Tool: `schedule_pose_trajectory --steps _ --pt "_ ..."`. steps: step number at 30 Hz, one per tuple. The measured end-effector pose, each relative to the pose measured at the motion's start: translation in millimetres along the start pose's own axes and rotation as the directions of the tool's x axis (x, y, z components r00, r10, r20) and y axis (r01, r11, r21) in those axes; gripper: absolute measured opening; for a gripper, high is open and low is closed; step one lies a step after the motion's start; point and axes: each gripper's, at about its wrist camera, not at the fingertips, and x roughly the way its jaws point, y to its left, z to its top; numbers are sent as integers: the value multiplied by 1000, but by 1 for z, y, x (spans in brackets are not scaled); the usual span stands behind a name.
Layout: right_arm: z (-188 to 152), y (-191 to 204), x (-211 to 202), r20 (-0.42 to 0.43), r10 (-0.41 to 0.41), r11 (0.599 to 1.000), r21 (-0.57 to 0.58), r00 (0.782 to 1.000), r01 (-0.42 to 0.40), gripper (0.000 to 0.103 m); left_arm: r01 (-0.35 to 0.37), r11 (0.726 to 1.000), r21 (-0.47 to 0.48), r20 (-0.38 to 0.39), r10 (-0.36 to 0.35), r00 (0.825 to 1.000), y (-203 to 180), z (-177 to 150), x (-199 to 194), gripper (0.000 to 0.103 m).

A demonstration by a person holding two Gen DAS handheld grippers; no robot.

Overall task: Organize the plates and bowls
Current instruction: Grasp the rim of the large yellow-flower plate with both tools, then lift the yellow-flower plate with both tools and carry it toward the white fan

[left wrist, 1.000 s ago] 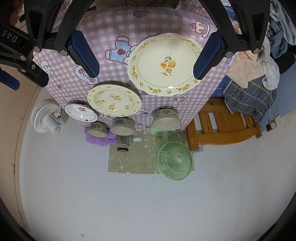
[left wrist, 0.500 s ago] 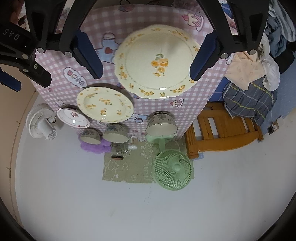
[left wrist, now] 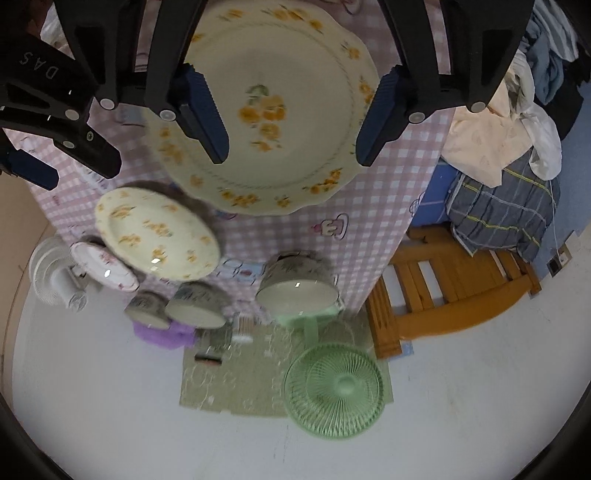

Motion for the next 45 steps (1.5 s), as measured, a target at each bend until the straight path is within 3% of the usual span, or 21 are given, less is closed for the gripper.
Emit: schedule_pose_trajectory --steps 11,19,24,28,36,45 --pt "0 39 78 -179 -17 1000 0 984 17 81 -16 1000 11 -175 18 984 28 -8 69 67" --pt "-6 49 108 -269 -31 999 14 963 37 72 -5 996 94 -145 19 989 29 -3 79 66" --pt "-3 56 116 -289 -52 998 7 956 57 72 15 999 43 -224 -5 975 47 -2 97 61" --pt "-2 56 121 -293 -60 997 23 954 70 72 76 997 28 -246 -66 967 48 -3 103 57" --pt "-2 58 119 -297 -82 995 27 951 94 72 104 994 40 -270 -89 959 43 -2 104 62" --pt "-3 53 103 -326 -110 992 27 939 126 71 156 988 15 -341 -142 929 37 -1 94 62"
